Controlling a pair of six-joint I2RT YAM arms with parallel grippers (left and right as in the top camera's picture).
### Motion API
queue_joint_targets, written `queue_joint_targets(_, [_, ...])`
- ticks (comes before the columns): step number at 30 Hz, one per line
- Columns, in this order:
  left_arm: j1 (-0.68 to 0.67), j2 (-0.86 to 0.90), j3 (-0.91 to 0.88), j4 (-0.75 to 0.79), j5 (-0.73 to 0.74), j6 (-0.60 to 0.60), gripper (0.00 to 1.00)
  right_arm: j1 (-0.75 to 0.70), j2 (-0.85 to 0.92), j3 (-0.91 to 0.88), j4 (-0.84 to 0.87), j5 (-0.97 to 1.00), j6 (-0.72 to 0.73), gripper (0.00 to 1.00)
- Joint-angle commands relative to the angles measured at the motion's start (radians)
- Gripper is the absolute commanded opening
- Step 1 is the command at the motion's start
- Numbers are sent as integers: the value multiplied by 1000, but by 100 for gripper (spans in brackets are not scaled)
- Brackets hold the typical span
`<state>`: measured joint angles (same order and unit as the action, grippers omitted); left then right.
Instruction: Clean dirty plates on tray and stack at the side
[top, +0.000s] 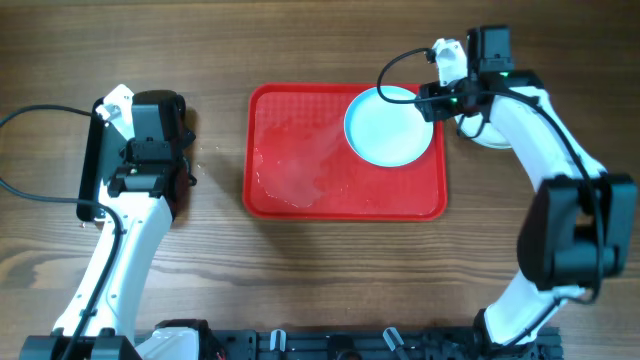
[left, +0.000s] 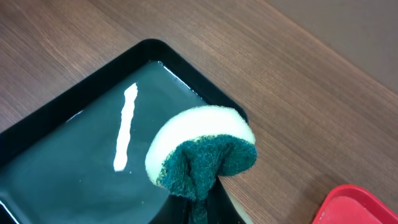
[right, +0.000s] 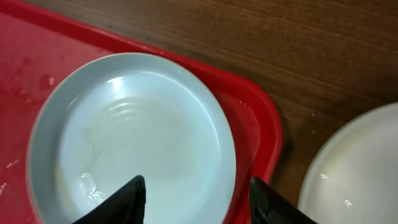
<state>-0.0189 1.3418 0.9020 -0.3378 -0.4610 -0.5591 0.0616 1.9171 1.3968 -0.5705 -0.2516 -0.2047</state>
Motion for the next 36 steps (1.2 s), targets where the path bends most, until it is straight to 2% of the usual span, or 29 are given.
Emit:
queue_joint_targets(1, [7,1,1,4,8,-6,4,1,141,-15,73,19,20,54])
queue_joint_targets(6, [7,1,1,5,8,-7,4,1,222,-15,85,18,21,51])
queue_joint_targets(7, [7,1,1,5,8,-6,5,2,236,-15,83,18,22,32])
queue_joint_targets(8, [7,1,1,5,8,-6,4,9,245,-15,80,18,28,9])
queue_joint_targets(9, [7,1,1,5,8,-6,4,17,245,-15,82,19,52,4])
queue_joint_targets(12, [7,1,1,5,8,-6,4,35,233,-15,81,14,168,4])
queue_joint_targets(14, [7,1,1,4,8,-6,6,22,161,-13,96,20,238,4])
queue_joint_targets(16, [7,8,1,4,11,-6,6,-36,60,-3,100,19,284,4])
queue_joint_targets(19, [8,38,1,4,28,-6,4,-203,-64,-3,95,-21,286,4])
queue_joint_targets(22, [8,53,1,5,31,-6,4,-340,-69,-3,62,-28,286,4])
queue_joint_targets(26, [8,53,1,8,31,-6,4,-477,-65,-4,23,124,312,4])
queue_joint_targets(29, [8,53,1,9,31,-7,4,-502,-44,-4,24,177,338,4])
queue_joint_targets(30, [8,53,1,9,31,-6,4,-501,-33,-4,29,172,339,8])
queue_joint_targets(31, [8,53,1,11,31,-6,4,-500,-19,-4,28,161,338,21])
queue_joint_targets(33, [8,53,1,15,31,-6,4,-497,9,-4,27,85,335,34])
queue_joint_targets(34, [8,53,1,21,31,-6,4,-490,33,-4,24,19,335,52])
queue_joint_targets(36, [8,55,1,34,31,-6,4,-460,37,-4,-2,-54,336,60])
